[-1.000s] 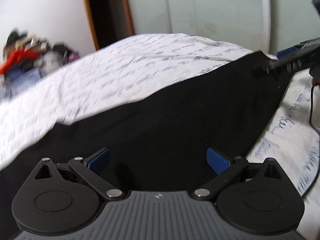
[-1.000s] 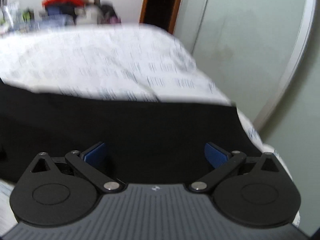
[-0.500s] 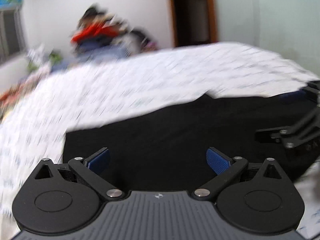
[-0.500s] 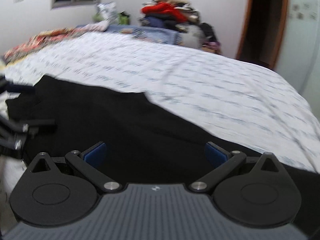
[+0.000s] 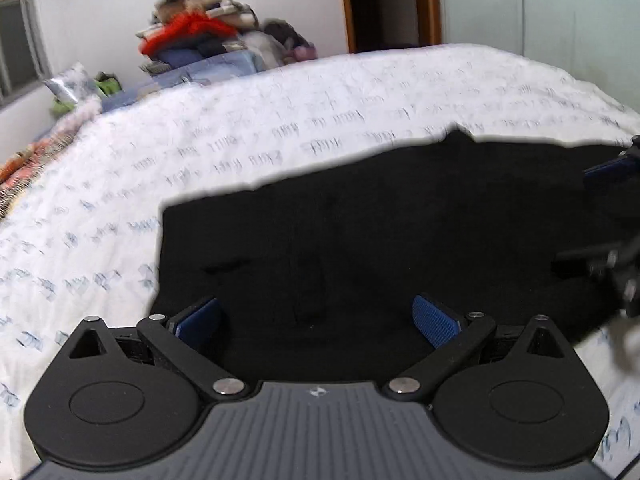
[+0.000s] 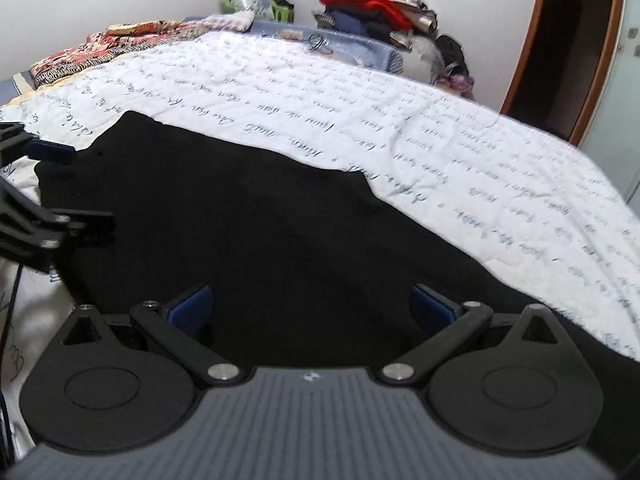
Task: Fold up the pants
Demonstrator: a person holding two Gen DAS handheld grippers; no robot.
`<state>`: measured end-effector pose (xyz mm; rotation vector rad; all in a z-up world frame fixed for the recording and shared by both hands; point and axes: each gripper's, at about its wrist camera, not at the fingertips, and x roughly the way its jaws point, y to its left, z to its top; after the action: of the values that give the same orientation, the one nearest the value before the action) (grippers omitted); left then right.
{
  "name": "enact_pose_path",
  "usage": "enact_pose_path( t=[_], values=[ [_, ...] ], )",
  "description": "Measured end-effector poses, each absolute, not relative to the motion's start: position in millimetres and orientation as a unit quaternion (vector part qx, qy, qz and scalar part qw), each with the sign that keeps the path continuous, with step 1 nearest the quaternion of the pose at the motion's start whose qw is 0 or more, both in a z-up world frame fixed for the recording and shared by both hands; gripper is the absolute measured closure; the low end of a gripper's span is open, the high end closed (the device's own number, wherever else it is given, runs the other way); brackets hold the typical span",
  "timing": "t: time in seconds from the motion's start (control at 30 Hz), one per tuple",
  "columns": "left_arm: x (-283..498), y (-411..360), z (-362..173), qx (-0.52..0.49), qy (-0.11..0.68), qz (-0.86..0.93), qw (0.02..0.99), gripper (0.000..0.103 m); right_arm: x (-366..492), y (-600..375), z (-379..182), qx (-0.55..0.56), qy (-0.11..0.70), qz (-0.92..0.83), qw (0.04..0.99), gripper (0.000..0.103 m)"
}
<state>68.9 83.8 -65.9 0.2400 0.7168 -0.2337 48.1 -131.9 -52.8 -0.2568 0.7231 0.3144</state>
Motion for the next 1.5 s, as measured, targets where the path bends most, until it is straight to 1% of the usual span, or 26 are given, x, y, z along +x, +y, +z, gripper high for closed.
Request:
enact_pose_path(
  t=[0.07, 0.1, 0.17, 0.27, 0.33, 0.43, 0.47, 0.53, 0.63, 0.7, 0.77, 0.83, 0.9, 0.97, 1.0, 1.03, 1.07, 1.1, 1.17, 1.2, 1.23, 1.27, 1.33, 1.43, 1.5],
  values=[
    [60, 86, -63, 0.123, 0.344, -0.127, 0.922, 0.000, 43, -123, -67, -0.152, 0.374, 0.164, 0.900, 0.000],
    [57, 87, -59, 0.123, 0.344, -0.130, 0.922, 0.000, 37, -123, -70, -0.160, 0.369, 0.163, 0.901, 0.000],
    [55, 87, -47, 0.113, 0.331, -0.133, 0.927, 0.000, 31, -128, -63, -0.162, 0.376, 0.183, 0.894, 0.000],
    [63, 75, -33, 0.092, 0.305, -0.162, 0.934, 0.000, 40, -141, -41, -0.155, 0.348, 0.179, 0.907, 0.000],
    [73, 60, -34, 0.087, 0.312, -0.186, 0.928, 0.000, 59, -148, -32, -0.147, 0.327, 0.152, 0.921, 0.000],
    [77, 32, -56, 0.134, 0.351, -0.214, 0.902, 0.000, 94, -154, -34, -0.138, 0.320, 0.122, 0.929, 0.000],
    [71, 25, -64, 0.158, 0.350, -0.210, 0.899, 0.000, 105, -153, -38, -0.138, 0.324, 0.118, 0.929, 0.000],
    [59, 23, -67, 0.177, 0.320, -0.206, 0.908, 0.000, 121, -149, -46, -0.145, 0.336, 0.121, 0.923, 0.000],
    [64, 24, -51, 0.178, 0.315, -0.211, 0.908, 0.000, 152, -141, -65, -0.176, 0.354, 0.103, 0.913, 0.000],
    [71, 27, -39, 0.173, 0.289, -0.206, 0.919, 0.000, 163, -144, -64, -0.175, 0.349, 0.079, 0.917, 0.000],
    [86, 28, -33, 0.167, 0.283, -0.197, 0.924, 0.000, 157, -149, -47, -0.167, 0.314, 0.079, 0.931, 0.000],
    [109, 27, -33, 0.149, 0.288, -0.186, 0.927, 0.000, 150, -151, -33, -0.162, 0.291, 0.106, 0.937, 0.000],
    [134, 21, -38, 0.137, 0.314, -0.170, 0.924, 0.000, 152, -152, -28, -0.182, 0.287, 0.128, 0.932, 0.000],
    [157, 19, -46, 0.133, 0.328, -0.157, 0.922, 0.000, 158, -155, -31, -0.194, 0.294, 0.158, 0.922, 0.006],
    [166, 17, -51, 0.138, 0.337, -0.142, 0.921, 0.000, 163, -158, -33, -0.183, 0.301, 0.177, 0.919, 0.017],
    [171, 16, -56, 0.144, 0.338, -0.126, 0.922, 0.000, 171, -161, -34, -0.164, 0.314, 0.194, 0.915, 0.021],
    [176, 17, -60, 0.149, 0.339, -0.114, 0.922, 0.000, 178, -164, -36, -0.142, 0.328, 0.205, 0.911, 0.022],
    [182, 23, -66, 0.150, 0.347, -0.099, 0.920, 0.000, 184, -165, -38, -0.125, 0.335, 0.210, 0.910, 0.022],
    [182, 32, -68, 0.125, 0.355, -0.095, 0.922, 0.000, 193, -161, -47, -0.127, 0.346, 0.209, 0.906, 0.021],
    [181, 37, -68, 0.121, 0.356, -0.096, 0.922, 0.000, 202, -156, -57, -0.146, 0.351, 0.189, 0.905, 0.012],
    [178, 38, -65, 0.125, 0.354, -0.096, 0.922, 0.000, 208, -152, -64, -0.167, 0.353, 0.164, 0.906, 0.000],
    [175, 39, -62, 0.131, 0.350, -0.095, 0.923, 0.000, 212, -151, -68, -0.171, 0.348, 0.155, 0.909, 0.000],
    [165, 42, -55, 0.132, 0.340, -0.097, 0.926, 0.000, 207, -153, -61, -0.160, 0.337, 0.143, 0.917, 0.008],
    [176, 40, -53, 0.108, 0.344, -0.119, 0.925, 0.000, 184, -150, -42, -0.186, 0.290, 0.125, 0.930, 0.008],
    [187, 33, -60, 0.097, 0.355, -0.115, 0.923, 0.000, 179, -142, -42, -0.208, 0.296, 0.137, 0.922, 0.006]
  ],
)
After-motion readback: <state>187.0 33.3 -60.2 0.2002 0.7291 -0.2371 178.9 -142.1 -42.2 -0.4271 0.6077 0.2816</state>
